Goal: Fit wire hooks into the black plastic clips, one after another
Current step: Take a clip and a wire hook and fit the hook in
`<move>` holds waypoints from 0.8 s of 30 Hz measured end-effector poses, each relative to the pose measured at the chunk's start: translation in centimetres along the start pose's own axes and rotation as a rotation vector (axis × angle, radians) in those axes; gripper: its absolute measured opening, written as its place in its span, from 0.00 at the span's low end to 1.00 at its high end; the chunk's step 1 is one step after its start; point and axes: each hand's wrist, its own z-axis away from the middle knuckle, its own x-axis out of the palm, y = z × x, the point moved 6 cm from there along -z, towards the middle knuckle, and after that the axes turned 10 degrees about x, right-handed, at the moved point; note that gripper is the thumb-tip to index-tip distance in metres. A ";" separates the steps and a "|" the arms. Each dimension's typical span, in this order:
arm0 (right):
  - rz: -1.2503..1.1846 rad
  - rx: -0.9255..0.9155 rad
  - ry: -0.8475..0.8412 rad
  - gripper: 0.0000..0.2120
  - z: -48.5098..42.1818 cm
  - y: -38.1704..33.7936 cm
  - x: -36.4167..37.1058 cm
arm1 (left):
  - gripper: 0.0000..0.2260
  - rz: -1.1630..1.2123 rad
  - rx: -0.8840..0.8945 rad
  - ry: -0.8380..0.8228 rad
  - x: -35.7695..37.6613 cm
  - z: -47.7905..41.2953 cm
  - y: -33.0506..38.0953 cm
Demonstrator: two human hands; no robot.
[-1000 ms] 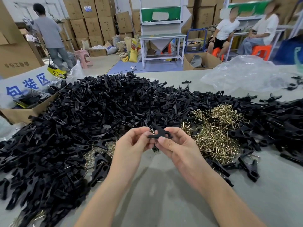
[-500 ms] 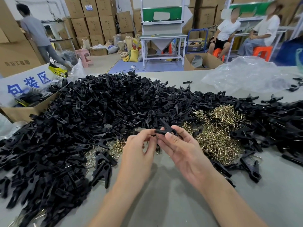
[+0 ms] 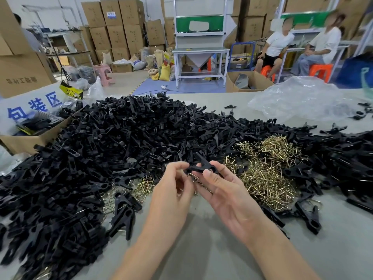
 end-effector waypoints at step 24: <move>0.677 -0.272 0.250 0.12 0.1 -1.0 -0.7 | 0.09 0.600 -0.358 0.147 -0.9 -0.6 -1.8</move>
